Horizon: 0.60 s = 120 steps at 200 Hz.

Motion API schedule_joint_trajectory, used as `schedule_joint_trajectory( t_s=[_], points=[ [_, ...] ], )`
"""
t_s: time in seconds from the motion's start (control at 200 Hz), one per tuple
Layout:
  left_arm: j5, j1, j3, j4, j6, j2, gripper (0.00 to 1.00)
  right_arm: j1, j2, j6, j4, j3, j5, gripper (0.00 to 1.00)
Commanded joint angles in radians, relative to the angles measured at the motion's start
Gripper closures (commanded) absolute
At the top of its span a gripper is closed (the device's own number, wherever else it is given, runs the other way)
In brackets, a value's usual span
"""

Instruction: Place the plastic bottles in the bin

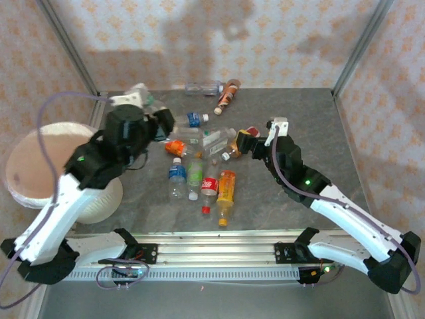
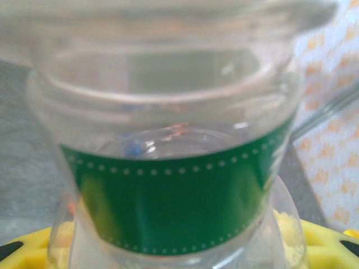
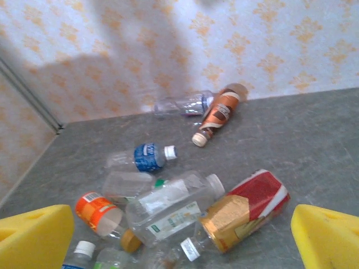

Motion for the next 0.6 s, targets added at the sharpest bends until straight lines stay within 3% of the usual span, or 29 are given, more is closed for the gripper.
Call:
schedule_joint_trajectory(
  t_s=[0.0, 0.265, 0.44, 0.595],
  points=[
    [-0.228, 0.004, 0.114, -0.254, 0.043, -0.07, 0.52, 0.003, 0.019, 0.044, -0.056, -0.001, 0.094, 0.01],
    [-0.611, 0.005, 0.373, -0.575, 0.085, -0.11, 0.53, 0.001, 0.054, 0.056, -0.078, -0.002, 0.144, 0.01],
    [-0.849, 0.009, 0.505, -0.925, -0.054, -0.04, 0.52, 0.001, 0.05, 0.074, -0.118, -0.003, 0.16, 0.01],
    [-0.929, 0.118, 0.383, -0.954, -0.059, -0.044, 0.52, 0.001, 0.036, 0.089, -0.136, -0.023, 0.176, 0.01]
  ],
)
